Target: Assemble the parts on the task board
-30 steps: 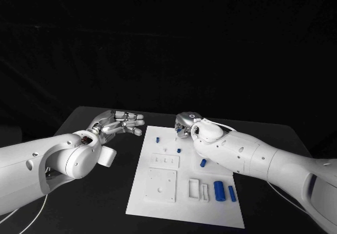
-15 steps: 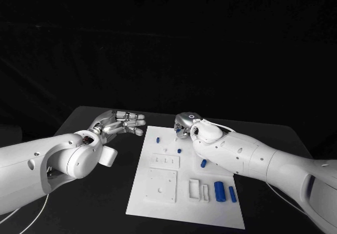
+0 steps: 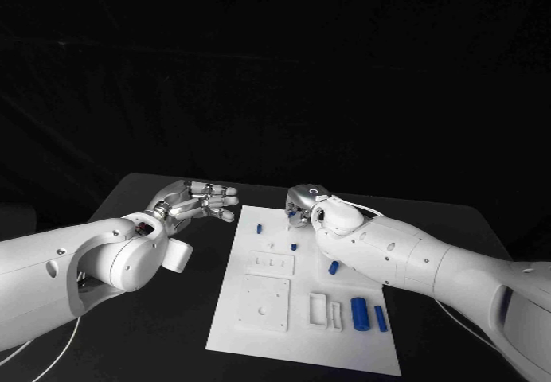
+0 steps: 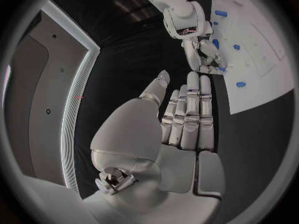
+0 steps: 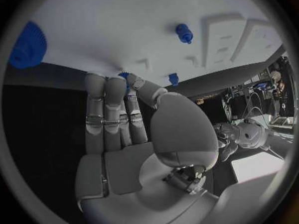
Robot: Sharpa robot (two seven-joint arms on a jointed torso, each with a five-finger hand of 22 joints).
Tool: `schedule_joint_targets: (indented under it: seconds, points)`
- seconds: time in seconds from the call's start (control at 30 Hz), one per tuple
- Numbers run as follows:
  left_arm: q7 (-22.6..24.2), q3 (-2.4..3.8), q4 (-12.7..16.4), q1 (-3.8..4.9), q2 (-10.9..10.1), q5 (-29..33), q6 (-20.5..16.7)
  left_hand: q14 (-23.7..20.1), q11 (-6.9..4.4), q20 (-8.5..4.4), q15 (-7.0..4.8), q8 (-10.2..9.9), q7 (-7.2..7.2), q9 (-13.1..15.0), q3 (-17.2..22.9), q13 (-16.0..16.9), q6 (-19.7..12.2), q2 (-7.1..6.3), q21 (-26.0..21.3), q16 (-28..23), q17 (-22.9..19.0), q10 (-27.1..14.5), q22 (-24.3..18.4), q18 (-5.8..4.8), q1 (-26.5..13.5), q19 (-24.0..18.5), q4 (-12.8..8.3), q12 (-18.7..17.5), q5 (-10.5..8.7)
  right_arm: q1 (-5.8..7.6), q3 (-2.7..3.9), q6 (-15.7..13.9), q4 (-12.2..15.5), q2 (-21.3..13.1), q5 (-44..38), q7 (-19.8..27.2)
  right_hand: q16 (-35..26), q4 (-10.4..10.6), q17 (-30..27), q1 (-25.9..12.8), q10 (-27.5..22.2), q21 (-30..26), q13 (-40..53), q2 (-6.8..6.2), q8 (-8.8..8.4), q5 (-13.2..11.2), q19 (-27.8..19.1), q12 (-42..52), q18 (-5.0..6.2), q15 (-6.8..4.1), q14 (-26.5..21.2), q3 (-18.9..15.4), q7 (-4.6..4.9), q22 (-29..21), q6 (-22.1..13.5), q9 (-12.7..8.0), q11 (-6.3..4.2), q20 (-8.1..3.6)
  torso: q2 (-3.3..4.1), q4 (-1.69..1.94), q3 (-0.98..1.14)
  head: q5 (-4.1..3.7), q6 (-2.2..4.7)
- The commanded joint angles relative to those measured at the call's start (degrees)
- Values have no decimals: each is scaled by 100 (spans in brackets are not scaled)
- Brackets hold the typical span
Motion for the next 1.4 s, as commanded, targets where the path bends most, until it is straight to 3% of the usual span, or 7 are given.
schedule_joint_targets:
  seconds: [0.03,0.57,0.73,0.87,0.9,1.07,1.4]
  points:
    - [18,6,8,11,15,-17,83,-27,3,15,-2,-28,11,3,-35,7,-29,4,7,35,-6,-45,-6,-6,37,-26,-10,-20,-20,-13,-15,123,-43,8,-76,2,-21,-21,-9,5,166,-19,10,39,32,25,52,30,99,-41,-5,16,11,4,5,1,-149,-6,1,0,1,2,-2]
    - [0,5,4,11,22,-17,89,-30,4,16,-1,-27,12,3,-49,8,-27,5,23,34,-11,-47,-26,-6,52,-34,-9,-20,-27,-13,-63,228,-138,44,-6,72,-25,-25,-18,4,76,-86,9,45,27,24,62,30,104,-13,-1,5,33,52,-65,-10,-122,13,8,-7,2,14,-20]
    - [-5,5,3,12,25,-17,88,-30,5,16,-1,-28,12,3,-51,7,-28,3,27,34,-12,-52,-29,-6,55,-36,-8,-20,-28,-13,-65,201,-156,46,79,142,-33,-61,-38,3,-478,-233,2,-59,19,28,40,30,165,133,0,116,159,41,-584,-52,53,134,8,-11,-1,17,-11]
    - [-8,5,0,12,23,-17,85,-30,7,16,0,-29,13,3,-54,7,-29,1,31,33,-13,-58,-33,-6,59,-37,-7,-21,-29,-13,-65,85,-137,21,119,159,-60,-127,-81,36,-1145,-408,-3,-272,19,38,49,37,278,217,-3,76,74,-24,-1005,-59,208,215,9,-9,1,16,-9]
    - [-8,5,-2,12,20,-17,83,-30,7,16,0,-29,13,3,-54,7,-29,1,31,33,-13,-58,-33,-6,59,-37,-7,-21,-29,-13,-65,27,-116,3,128,159,-93,-117,-156,268,-1428,-565,8,-289,34,43,92,53,420,264,-9,-344,33,-96,-1172,-53,282,298,8,-6,0,16,-12]
    - [-8,5,-6,12,7,-17,77,-30,7,16,0,-29,13,3,-54,7,-29,1,31,33,-13,-58,-33,-6,59,-37,-7,-21,-29,-16,-65,-133,28,-115,144,139,-121,-57,-254,520,-2394,-730,-31,-457,22,4,155,5,471,263,-23,-764,-81,-168,-1367,-58,362,304,6,-4,0,22,-14]
    - [-6,5,-9,14,-58,-17,39,-36,12,20,4,-28,15,3,-60,7,-31,-9,35,29,-16,-78,-40,-6,70,-45,-13,-20,-29,-12,73,-318,730,-713,223,35,-125,201,-330,665,-2214,-895,-27,-577,23,-24,252,5,447,230,-25,-877,-89,-203,-1356,-58,341,277,11,-102,15,74,49]
